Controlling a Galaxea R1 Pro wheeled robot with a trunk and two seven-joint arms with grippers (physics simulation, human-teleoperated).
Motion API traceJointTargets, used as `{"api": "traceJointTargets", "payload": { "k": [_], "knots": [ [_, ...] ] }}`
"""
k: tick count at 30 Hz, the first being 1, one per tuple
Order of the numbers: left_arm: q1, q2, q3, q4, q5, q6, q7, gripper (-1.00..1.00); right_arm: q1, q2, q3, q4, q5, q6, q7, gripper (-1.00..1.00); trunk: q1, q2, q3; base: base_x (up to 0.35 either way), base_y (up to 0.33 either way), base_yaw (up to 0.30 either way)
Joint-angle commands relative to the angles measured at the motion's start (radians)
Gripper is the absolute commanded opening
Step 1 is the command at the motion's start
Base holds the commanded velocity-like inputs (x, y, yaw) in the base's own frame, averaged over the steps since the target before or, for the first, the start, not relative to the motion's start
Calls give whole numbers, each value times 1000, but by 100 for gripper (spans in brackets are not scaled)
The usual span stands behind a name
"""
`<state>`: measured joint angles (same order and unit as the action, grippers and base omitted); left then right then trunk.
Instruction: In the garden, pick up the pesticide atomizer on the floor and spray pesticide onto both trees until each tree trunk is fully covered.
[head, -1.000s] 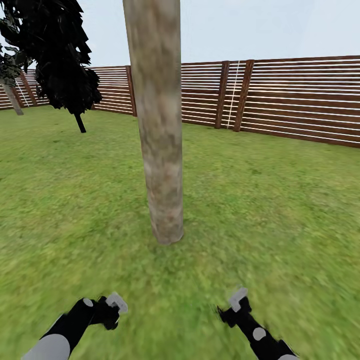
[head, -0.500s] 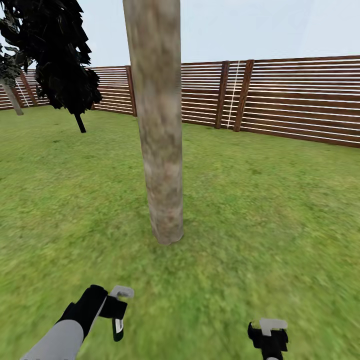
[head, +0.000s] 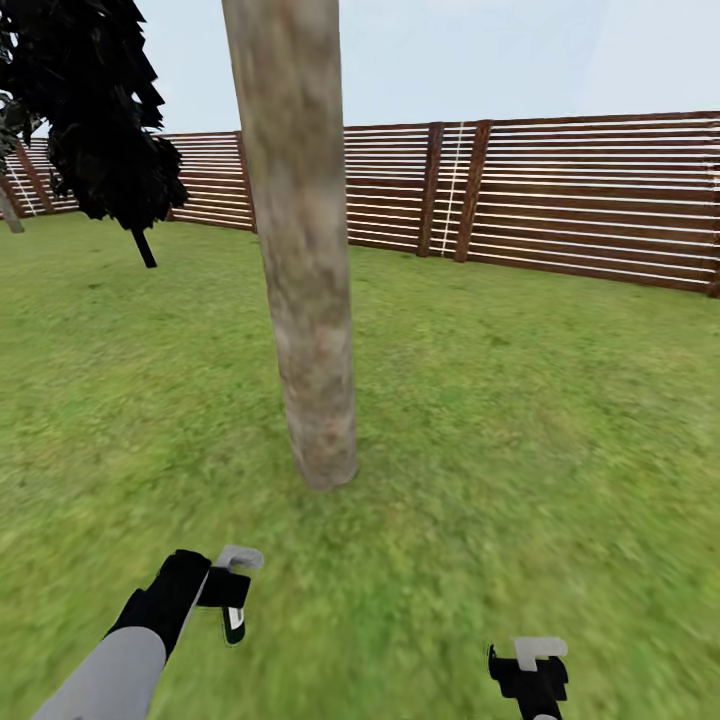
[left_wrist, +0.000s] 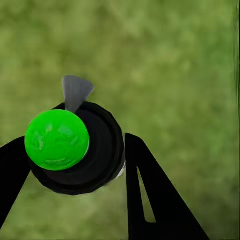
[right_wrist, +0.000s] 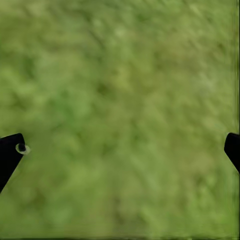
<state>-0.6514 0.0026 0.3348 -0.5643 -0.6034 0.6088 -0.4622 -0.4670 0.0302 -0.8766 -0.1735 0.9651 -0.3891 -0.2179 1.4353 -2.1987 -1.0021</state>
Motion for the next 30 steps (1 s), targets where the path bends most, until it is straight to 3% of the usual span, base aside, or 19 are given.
{"api": "traceJointTargets", "payload": {
  "k": [1,7,11,16,22,30],
  "knots": [
    [-2,-1,5,-5,-10,3,-10,-100,-1,1,-7,0,10,-2,-4,100,0,0,-1,0,0,-277],
    [-51,-3,5,-50,-4,9,-10,-100,-1,1,-7,0,10,-2,-5,100,0,0,-1,0,0,-283],
    [-109,-4,0,-53,-5,85,-12,-100,-1,1,-7,0,10,-2,-6,100,0,0,-1,0,0,-284],
    [-170,-2,-1,-44,-3,129,-11,-100,-1,0,-7,0,11,-2,-5,100,0,0,-1,0,0,-284],
    [-181,-3,-2,-54,-6,149,-11,-100,-1,-1,-7,0,11,-2,-5,100,0,0,-1,1,0,-272],
    [-174,-2,2,-57,-5,151,-10,-100,-1,-1,-7,0,12,-2,-5,100,0,0,-1,203,0,-35]
  ]
}}
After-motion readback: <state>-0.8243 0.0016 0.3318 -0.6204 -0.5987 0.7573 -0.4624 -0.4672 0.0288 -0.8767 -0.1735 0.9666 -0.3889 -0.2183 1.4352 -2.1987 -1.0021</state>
